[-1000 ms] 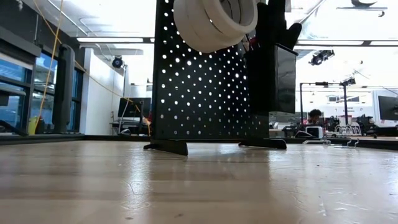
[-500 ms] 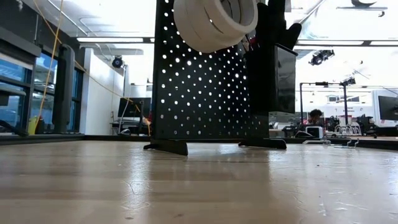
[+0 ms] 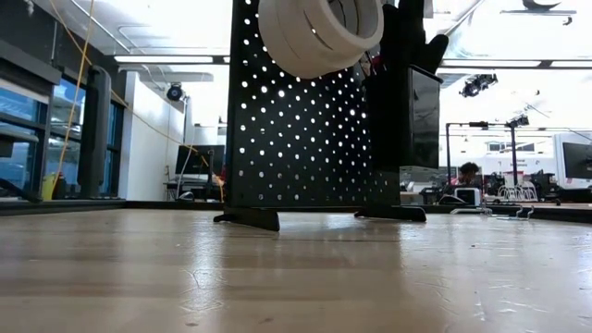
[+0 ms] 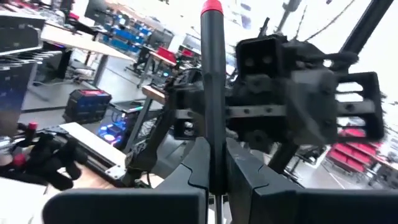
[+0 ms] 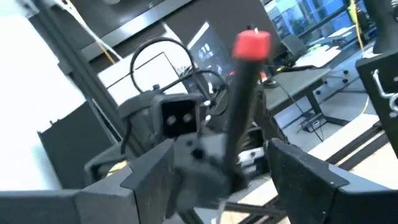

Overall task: Hang tools onto peg board
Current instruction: Hang the screw tool onto the pegboard

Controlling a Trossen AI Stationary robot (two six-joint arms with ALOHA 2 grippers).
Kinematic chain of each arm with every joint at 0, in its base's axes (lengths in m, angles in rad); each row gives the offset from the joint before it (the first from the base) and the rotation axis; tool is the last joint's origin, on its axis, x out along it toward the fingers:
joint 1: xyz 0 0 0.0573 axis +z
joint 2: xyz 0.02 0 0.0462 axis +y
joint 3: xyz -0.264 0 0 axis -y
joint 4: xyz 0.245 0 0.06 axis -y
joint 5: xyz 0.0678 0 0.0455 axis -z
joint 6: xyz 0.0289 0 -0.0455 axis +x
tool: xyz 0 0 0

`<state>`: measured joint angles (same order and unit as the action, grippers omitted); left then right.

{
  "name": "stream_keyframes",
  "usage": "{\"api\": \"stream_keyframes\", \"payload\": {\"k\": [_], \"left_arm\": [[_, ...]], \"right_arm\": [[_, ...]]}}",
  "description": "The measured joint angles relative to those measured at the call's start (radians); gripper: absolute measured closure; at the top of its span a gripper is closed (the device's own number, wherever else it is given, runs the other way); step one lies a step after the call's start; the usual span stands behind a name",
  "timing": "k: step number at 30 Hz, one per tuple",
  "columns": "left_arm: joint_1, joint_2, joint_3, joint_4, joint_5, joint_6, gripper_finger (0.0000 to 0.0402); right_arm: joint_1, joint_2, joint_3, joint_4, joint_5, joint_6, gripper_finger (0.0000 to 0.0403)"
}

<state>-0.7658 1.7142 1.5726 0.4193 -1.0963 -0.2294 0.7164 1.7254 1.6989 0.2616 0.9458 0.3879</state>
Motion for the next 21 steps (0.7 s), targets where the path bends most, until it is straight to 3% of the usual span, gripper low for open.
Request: {"api": "stream_keyframes", "payload": {"k": [10,12,16,21], "left_arm": [[0.036,0.0,0.0,0.001,0.073,0.021,0.0387],[0.038,0.0,0.0,0.028,0.05,0.07,0.0387],[0.032,0.001,0.0,0.069,0.01,0.155,0.0387],[0.046,0.001,0.0,0.074,0.015,0.184,0.0386]], "right_arm": [[-0.09,0.0,0.0,0.041,-0.084,0.049,0.0169],[-0.083,0.0,0.0,0.034,-0.037,0.047,0.021],[-0.056,-0.003,0.0,0.046,0.041,-0.024,0.0366],[-0.063,-0.038,-0.001,0.025,0.02,-0.066,0.0374]]}}
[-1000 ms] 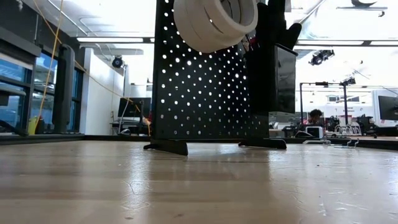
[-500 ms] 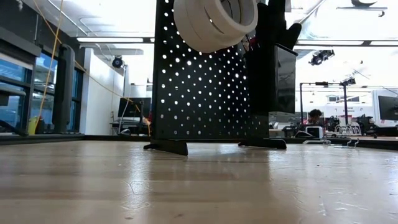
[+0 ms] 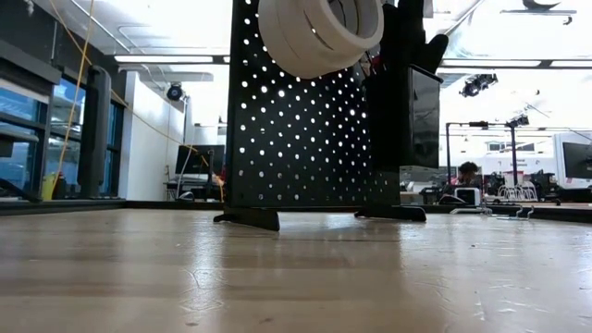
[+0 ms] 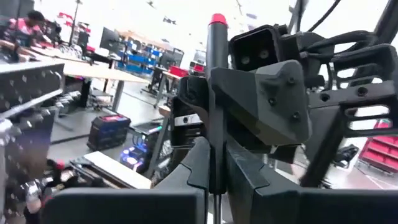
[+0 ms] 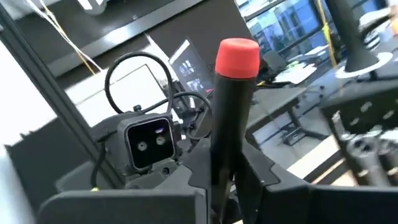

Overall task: Hang tools onto peg board
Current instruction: Hang the screw tool onto the pegboard

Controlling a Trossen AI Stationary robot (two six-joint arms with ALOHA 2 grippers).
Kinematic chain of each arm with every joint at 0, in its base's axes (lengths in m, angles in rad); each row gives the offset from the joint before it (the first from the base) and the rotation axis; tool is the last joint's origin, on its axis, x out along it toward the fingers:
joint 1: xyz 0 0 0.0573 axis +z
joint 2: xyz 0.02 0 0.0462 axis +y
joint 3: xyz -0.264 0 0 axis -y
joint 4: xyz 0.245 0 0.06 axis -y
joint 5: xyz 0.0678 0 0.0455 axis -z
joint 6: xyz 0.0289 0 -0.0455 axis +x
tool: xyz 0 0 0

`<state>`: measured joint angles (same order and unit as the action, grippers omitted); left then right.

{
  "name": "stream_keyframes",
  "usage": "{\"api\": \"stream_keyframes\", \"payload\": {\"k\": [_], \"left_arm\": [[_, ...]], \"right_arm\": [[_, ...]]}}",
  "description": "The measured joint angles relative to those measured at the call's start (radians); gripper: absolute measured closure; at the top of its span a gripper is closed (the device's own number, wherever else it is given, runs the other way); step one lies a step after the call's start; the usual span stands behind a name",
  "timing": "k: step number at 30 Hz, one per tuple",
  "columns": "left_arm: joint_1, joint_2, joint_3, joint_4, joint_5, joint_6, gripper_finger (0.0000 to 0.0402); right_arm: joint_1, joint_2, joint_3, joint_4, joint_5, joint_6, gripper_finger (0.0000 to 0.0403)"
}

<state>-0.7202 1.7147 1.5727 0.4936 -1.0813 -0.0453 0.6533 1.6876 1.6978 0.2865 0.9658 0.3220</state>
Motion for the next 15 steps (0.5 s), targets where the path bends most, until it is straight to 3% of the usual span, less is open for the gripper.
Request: {"api": "stream_keyframes", "payload": {"k": [2,5,9,12,15], "left_arm": [[0.012,-0.001,0.001,-0.016,-0.005,0.002,0.0369],[0.0,-0.021,-0.002,-0.086,-0.104,0.009,0.0324],[-0.052,-0.093,0.001,-0.352,-0.205,-0.099,0.0268],[-0.086,-0.138,0.001,-0.676,-0.217,-0.353,0.0243],[-0.127,-0.164,0.0,-1.024,-0.209,-0.724,0.0234]], "right_arm": [[-0.005,-0.021,0.0,-0.048,0.011,-0.03,0.0374],[-0.003,-0.087,-0.002,-0.23,0.101,-0.016,0.0374],[0.022,-0.196,0.006,-0.557,0.196,0.138,0.0374],[0.033,-0.241,0.0,-0.866,0.211,0.325,0.0374],[0.035,-0.271,0.0,-1.186,0.256,0.571,0.0374]]}}
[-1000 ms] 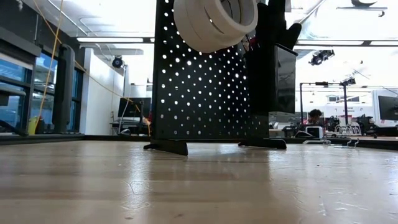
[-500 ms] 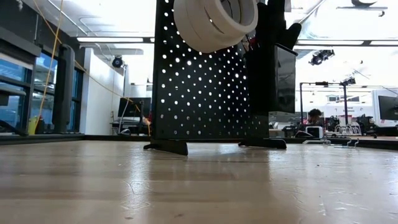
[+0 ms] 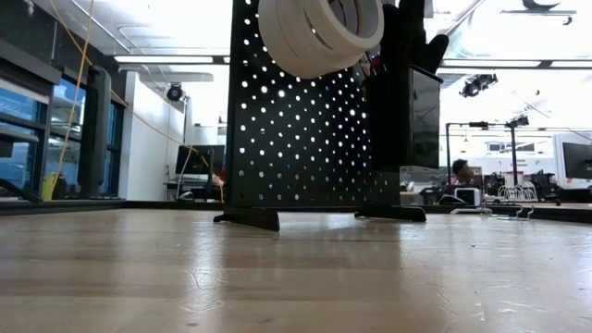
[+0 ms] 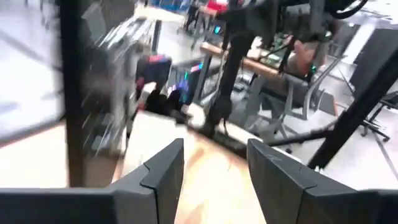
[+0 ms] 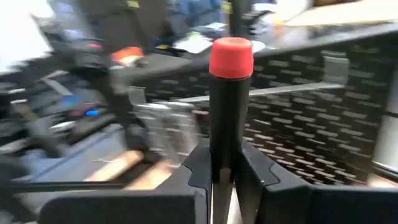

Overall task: Hang tools onto peg board
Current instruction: Hang the screw tool onto the pegboard

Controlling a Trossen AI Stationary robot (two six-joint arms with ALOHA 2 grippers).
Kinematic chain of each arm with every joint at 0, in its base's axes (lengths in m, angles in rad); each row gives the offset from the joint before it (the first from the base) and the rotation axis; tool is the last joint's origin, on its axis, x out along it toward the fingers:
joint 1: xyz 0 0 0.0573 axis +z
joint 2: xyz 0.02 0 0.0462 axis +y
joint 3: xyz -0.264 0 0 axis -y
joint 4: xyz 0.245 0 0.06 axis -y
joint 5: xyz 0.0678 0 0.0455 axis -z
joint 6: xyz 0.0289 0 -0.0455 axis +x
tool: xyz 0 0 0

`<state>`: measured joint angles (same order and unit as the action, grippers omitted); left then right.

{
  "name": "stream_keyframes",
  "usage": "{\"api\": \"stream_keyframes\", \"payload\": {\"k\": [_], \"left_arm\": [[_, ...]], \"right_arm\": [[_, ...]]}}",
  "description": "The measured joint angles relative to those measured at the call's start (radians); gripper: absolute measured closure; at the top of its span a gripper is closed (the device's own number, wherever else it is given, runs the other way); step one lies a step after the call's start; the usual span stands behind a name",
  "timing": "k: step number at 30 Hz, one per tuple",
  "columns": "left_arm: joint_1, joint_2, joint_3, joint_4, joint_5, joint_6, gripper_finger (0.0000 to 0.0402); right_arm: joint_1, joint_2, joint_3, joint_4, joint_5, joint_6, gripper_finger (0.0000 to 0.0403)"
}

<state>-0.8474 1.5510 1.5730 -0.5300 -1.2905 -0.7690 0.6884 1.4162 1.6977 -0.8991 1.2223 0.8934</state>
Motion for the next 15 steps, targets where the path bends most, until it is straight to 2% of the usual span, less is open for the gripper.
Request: {"api": "stream_keyframes", "payload": {"k": [4,7,10,15], "left_arm": [[-0.053,0.01,-0.019,-0.35,-0.044,-0.495,0.0234],[-0.07,0.014,-0.079,-0.399,-0.125,-0.732,0.0234],[-0.065,0.01,-0.121,-0.381,-0.128,-0.823,0.0234],[-0.011,0.012,-0.136,-0.316,-0.064,-0.783,0.0234]], "right_arm": [[-0.014,0.005,0.001,-0.46,0.083,0.443,0.0374],[-0.056,0.011,-0.002,-0.673,0.16,0.676,0.0374],[-0.13,-0.029,-0.053,-0.598,0.168,0.593,0.0374],[-0.257,-0.068,-0.186,-0.522,0.022,0.518,0.0374]]}}
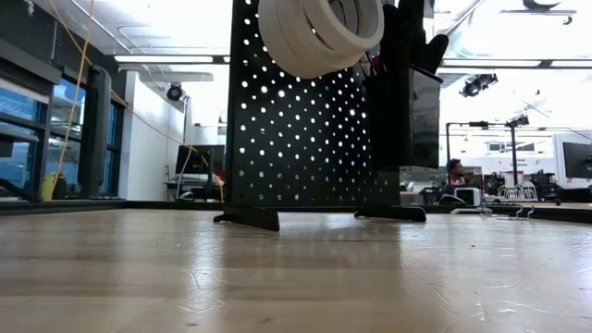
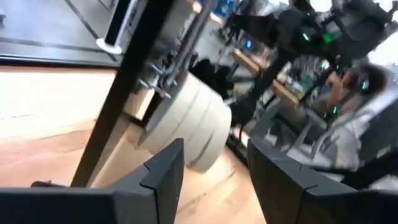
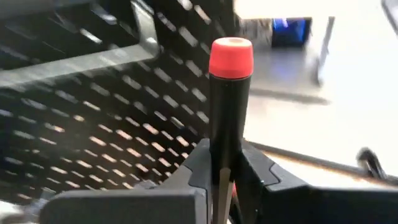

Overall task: Hang tools onto peg board
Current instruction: Hang the screw tool onto the pegboard

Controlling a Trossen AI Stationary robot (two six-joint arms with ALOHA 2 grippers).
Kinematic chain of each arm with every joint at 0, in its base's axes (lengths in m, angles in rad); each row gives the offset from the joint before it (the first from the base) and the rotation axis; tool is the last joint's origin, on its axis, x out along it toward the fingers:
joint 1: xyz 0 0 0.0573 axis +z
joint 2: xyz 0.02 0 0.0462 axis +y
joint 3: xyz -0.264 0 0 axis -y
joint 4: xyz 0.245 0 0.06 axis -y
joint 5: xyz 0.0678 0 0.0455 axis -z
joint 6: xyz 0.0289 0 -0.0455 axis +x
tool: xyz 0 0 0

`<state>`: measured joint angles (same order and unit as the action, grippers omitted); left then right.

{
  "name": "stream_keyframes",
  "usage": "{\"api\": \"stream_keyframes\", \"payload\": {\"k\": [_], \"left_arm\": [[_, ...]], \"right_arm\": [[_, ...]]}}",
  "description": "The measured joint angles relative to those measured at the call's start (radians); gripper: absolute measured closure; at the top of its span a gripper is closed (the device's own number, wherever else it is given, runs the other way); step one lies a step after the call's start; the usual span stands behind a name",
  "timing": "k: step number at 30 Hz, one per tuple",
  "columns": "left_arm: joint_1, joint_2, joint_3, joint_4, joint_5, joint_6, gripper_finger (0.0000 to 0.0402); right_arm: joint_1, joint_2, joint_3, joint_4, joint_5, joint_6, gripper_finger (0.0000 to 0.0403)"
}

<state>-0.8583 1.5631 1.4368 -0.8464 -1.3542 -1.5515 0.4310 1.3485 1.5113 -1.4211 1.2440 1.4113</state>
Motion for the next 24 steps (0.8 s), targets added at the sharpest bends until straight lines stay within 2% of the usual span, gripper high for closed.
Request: {"api": "stream_keyframes", "payload": {"k": [3,7,10,12,15,20,24], "left_arm": [[0.028,-0.001,0.0,0.062,0.066,0.102,0.0234],[0.065,-0.004,0.0,0.163,0.142,0.238,0.0234],[0.083,-0.004,0.0,0.233,0.171,0.334,0.0234],[0.09,-0.004,0.0,0.272,0.179,0.385,0.0234],[0.1,-0.004,0.001,0.3,0.194,0.441,0.0234],[0.107,-0.004,0.001,0.301,0.193,0.463,0.0234],[0.117,-0.004,0.001,0.298,0.189,0.465,0.0234]], "right_arm": [[-0.054,-0.062,-0.12,0.148,-0.106,-0.102,0.0374],[-0.09,-0.147,-0.261,0.554,-0.202,-0.49,0.0374],[-0.129,-0.207,-0.297,0.774,-0.217,-0.765,0.0374],[-0.156,-0.219,-0.299,0.804,-0.199,-0.868,0.0374],[-0.206,-0.236,-0.298,0.795,-0.214,-0.929,0.0374],[-0.237,-0.233,-0.362,0.774,-0.253,-0.893,0.0374],[-0.248,-0.238,-0.465,0.887,-0.249,-0.844,0.0374]]}}
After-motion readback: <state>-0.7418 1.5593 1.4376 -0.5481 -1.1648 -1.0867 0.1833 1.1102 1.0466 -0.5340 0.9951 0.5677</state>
